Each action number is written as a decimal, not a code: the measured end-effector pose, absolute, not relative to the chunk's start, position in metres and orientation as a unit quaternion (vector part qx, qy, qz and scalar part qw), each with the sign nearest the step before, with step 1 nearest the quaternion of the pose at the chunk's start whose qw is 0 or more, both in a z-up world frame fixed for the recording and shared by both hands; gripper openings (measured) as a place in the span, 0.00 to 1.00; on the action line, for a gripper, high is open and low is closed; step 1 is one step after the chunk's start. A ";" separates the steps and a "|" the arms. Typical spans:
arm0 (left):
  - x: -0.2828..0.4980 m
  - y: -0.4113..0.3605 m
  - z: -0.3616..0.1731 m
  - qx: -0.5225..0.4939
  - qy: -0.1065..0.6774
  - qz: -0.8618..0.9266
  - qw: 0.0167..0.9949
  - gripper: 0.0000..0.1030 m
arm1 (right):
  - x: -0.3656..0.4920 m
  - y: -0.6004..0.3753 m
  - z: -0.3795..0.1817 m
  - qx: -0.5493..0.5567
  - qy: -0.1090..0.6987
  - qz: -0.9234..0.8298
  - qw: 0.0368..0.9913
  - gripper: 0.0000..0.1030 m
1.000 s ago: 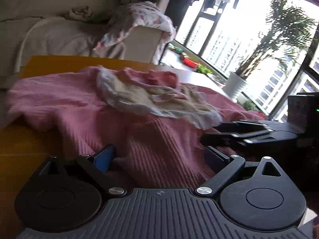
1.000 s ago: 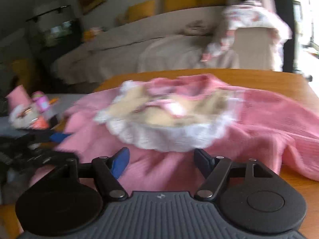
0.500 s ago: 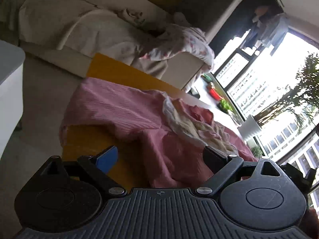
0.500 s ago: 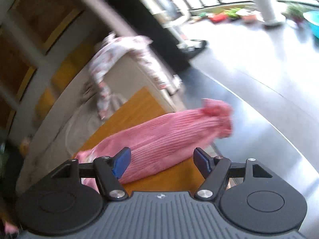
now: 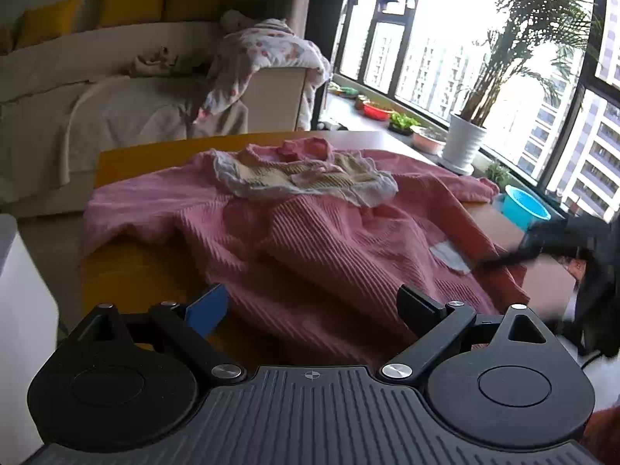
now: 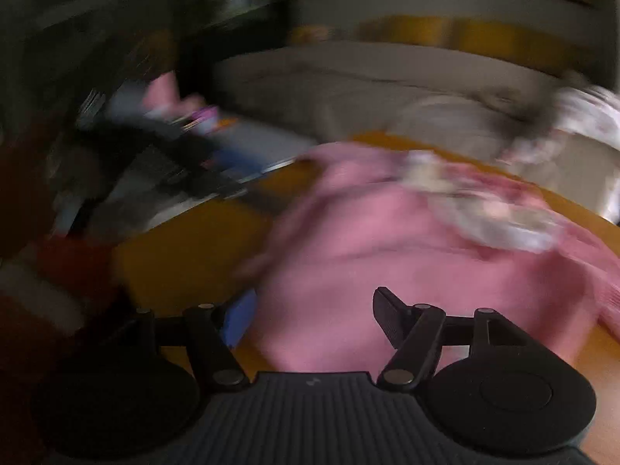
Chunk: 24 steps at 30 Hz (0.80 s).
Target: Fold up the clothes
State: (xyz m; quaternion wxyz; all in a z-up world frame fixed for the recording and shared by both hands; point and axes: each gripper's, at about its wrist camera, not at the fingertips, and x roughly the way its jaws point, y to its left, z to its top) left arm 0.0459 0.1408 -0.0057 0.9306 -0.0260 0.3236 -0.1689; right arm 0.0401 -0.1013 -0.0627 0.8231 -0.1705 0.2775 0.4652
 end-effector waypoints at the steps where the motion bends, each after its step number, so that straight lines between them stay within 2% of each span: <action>1: 0.040 0.142 -0.004 -0.025 0.321 -0.168 0.932 0.95 | 0.034 -0.090 -0.069 -0.202 0.271 0.461 0.821 0.65; 3: 0.029 0.142 0.000 -0.018 0.315 -0.172 0.933 0.96 | 0.032 -0.079 -0.070 -0.238 0.254 0.441 0.827 0.30; 4: 0.023 0.141 0.002 -0.012 0.312 -0.178 0.933 0.97 | 0.038 -0.082 -0.061 -0.235 0.242 0.427 0.839 0.03; 7: 0.008 0.135 0.007 0.010 0.303 -0.197 0.932 0.98 | 0.054 -0.091 -0.033 -0.224 0.207 0.384 0.871 0.03; 11: 0.010 0.106 -0.005 0.042 0.300 -0.217 0.928 1.00 | 0.076 -0.132 0.038 -0.118 0.152 0.344 0.919 0.03; 13: 0.019 0.088 -0.014 0.064 0.295 -0.215 0.929 1.00 | 0.082 -0.144 0.056 -0.098 0.139 0.332 0.928 0.03; 18: 0.053 0.044 -0.035 0.134 0.265 -0.152 0.943 1.00 | 0.091 -0.154 0.056 -0.079 0.150 0.324 0.931 0.03; 24: 0.091 0.020 -0.041 0.127 0.257 -0.113 0.951 1.00 | 0.092 -0.157 0.050 -0.072 0.152 0.331 0.929 0.03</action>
